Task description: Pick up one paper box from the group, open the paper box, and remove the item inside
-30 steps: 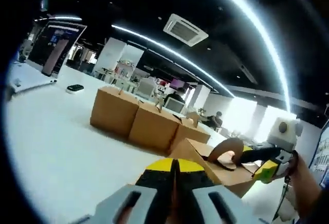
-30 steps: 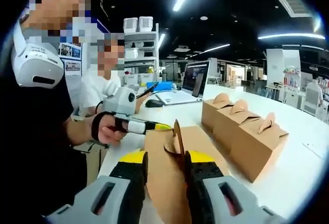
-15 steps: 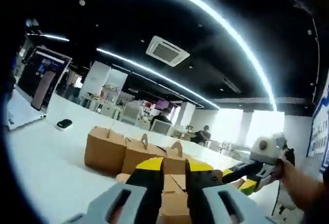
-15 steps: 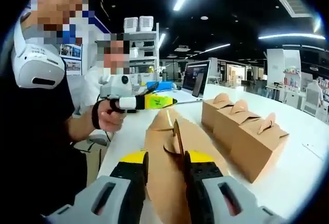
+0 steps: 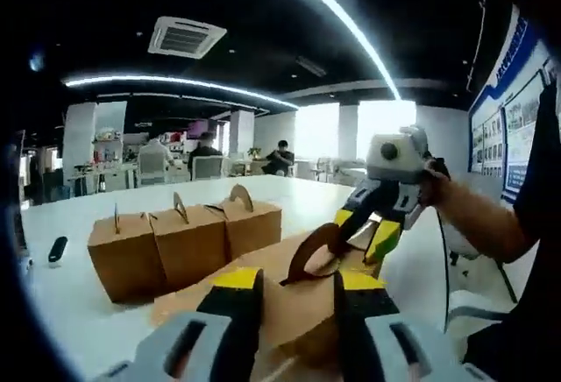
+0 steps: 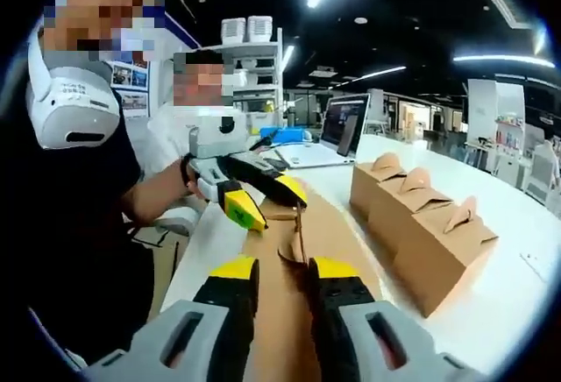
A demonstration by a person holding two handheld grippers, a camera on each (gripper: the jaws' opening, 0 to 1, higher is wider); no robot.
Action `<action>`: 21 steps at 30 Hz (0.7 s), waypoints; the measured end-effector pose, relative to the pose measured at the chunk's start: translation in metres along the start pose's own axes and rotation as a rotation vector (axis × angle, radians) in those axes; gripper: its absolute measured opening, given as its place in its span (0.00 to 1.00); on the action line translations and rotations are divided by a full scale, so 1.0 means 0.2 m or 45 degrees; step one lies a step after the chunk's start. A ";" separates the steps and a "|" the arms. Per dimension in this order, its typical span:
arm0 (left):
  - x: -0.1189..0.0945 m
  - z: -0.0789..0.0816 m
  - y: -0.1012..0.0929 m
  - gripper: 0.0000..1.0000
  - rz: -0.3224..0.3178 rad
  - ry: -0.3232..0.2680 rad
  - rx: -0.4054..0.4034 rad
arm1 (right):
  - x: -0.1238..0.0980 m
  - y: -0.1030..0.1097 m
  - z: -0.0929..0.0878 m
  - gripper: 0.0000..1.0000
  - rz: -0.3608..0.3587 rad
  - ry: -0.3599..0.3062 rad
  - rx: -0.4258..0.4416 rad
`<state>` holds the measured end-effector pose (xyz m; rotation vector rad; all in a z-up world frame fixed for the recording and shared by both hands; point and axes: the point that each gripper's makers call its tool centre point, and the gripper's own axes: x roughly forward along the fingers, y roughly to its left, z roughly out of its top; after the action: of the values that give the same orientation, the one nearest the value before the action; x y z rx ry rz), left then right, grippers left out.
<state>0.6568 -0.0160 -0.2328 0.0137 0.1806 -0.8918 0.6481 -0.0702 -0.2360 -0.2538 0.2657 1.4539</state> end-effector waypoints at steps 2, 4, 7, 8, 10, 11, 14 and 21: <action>0.01 -0.02 0.01 0.38 -0.014 0.011 -0.044 | 0.00 0.00 0.00 0.24 -0.004 -0.001 0.002; 0.00 -0.02 0.01 0.38 -0.031 0.010 -0.051 | 0.00 0.00 0.00 0.24 -0.017 0.000 -0.004; 0.00 -0.02 0.00 0.40 -0.050 0.024 -0.053 | 0.00 -0.05 0.00 0.32 -0.117 0.028 -0.047; 0.00 -0.02 0.00 0.41 -0.051 0.029 -0.054 | -0.01 -0.09 0.02 0.35 -0.181 0.029 -0.106; 0.00 -0.02 0.00 0.41 -0.048 0.042 -0.055 | -0.04 -0.17 0.08 0.38 -0.372 0.011 -0.281; 0.00 -0.02 0.00 0.41 -0.045 0.047 -0.051 | -0.06 -0.18 0.12 0.38 -0.424 -0.033 -0.290; 0.00 -0.02 0.00 0.41 -0.025 0.067 -0.036 | -0.08 -0.10 0.29 0.37 -0.513 -0.153 -0.453; 0.01 -0.02 -0.03 0.37 0.041 0.120 -0.015 | -0.08 -0.06 0.34 0.32 -0.748 0.039 -0.735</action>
<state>0.6525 -0.0220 -0.2377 0.0472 0.2729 -0.8588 0.6599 -0.0648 -0.1657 -0.7555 -0.2058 0.9109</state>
